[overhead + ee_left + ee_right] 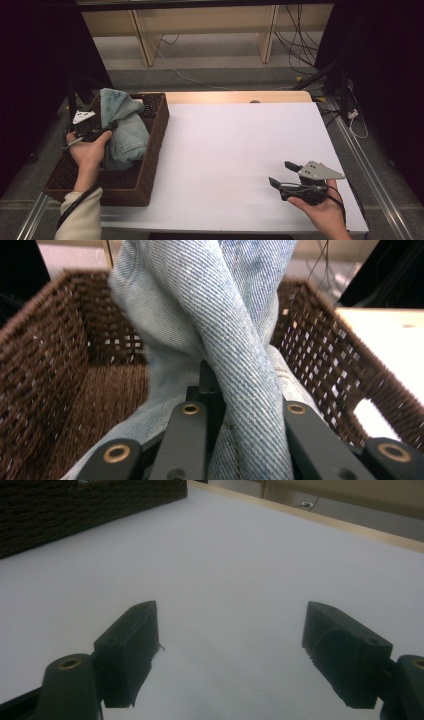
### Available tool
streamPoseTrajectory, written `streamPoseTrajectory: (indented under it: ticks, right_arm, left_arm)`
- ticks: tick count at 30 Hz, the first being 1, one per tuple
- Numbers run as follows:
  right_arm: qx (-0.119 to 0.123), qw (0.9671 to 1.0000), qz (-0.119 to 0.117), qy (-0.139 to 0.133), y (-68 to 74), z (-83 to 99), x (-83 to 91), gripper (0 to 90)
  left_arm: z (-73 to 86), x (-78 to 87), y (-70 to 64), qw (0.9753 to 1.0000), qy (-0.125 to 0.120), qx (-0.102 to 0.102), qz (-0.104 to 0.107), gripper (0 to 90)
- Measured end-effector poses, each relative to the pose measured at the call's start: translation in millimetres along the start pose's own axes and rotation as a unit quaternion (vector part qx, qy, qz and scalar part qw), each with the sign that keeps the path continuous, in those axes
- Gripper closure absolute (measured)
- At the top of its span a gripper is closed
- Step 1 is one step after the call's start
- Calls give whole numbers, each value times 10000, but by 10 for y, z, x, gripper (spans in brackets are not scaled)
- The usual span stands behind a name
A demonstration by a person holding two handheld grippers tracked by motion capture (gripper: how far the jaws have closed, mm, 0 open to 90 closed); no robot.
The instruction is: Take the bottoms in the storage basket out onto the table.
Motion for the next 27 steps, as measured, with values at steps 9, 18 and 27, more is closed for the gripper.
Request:
streamPoseTrajectory:
  ticks: [9,18,27]
  right_arm:
    - [-17,10000,11,3,-7,2,0,235]
    - [-4,10000,6,-31,-6,-7,2,235]
    - [-5,10000,-2,-47,-7,-11,4,235]
  left_arm:
    - [-222,143,29,9988,-474,-60,-119,800]
    - [-342,211,-7,9973,-713,-175,-97,799]
    - [-463,302,-16,9945,-1009,-223,-154,798]
Point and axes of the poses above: each handheld gripper's, and its own axes: x roughly backward along the jaws, z roughly out of its underside, y roughly to its left, the point moved 10 cm from there along -x, roughly forward along the jaws, and after that the axes turned 11 degrees about -x, right-handed, at the moved point
